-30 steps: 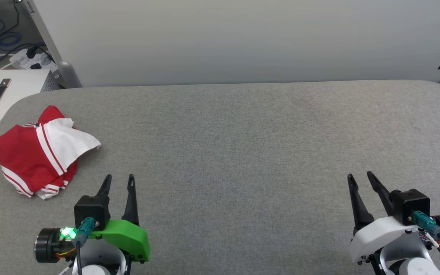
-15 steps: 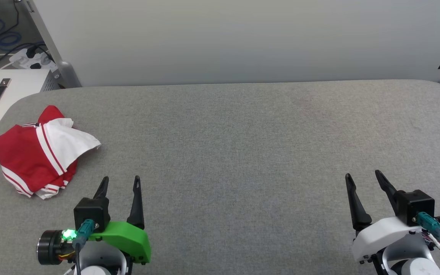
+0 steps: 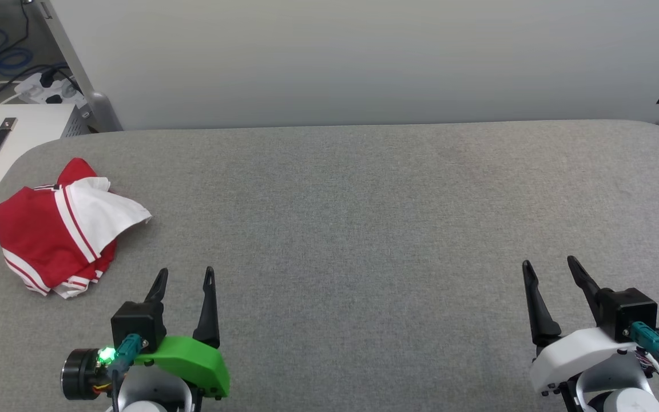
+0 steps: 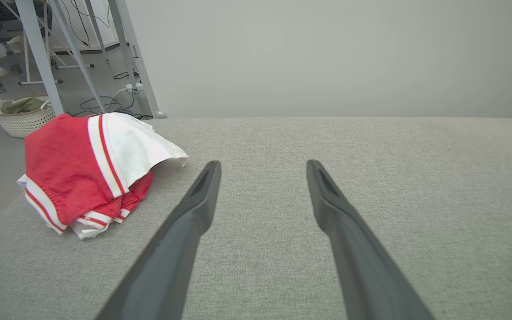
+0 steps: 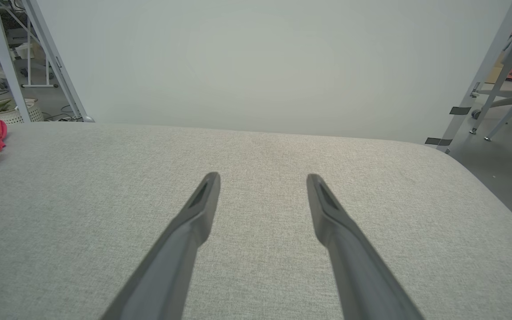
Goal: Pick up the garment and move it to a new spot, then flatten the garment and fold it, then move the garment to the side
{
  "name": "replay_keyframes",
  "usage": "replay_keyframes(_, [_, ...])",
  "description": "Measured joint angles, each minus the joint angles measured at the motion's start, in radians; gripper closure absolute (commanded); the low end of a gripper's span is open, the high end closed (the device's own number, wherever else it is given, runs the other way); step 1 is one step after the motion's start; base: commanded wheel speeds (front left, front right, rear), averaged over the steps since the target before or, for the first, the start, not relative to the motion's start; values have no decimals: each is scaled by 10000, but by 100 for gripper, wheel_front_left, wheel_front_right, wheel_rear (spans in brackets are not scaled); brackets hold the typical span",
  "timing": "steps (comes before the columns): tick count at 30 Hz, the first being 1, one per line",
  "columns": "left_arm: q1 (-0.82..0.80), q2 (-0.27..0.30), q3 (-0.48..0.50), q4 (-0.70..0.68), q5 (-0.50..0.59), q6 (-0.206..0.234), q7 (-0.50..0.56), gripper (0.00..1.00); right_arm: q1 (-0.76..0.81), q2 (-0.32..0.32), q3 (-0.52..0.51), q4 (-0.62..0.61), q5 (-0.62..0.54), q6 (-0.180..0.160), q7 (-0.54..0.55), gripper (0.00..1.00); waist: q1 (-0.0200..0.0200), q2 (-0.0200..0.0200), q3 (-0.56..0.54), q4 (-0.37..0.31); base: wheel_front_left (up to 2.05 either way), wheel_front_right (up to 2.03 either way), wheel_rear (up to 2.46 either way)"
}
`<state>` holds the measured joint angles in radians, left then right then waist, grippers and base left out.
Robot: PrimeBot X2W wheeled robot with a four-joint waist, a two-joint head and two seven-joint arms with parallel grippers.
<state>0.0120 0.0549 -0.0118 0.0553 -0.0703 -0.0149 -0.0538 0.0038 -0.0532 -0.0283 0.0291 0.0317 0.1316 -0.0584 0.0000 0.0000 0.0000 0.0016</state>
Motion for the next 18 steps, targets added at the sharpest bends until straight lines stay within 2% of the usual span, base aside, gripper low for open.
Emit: replay_keyframes(18, [5, 0, -73, 194, -357, -174, -399, 0, 7, 0, -38, 6, 176, 0, -357, 0, 0, 0, -21, 21, 0, 0, 0])
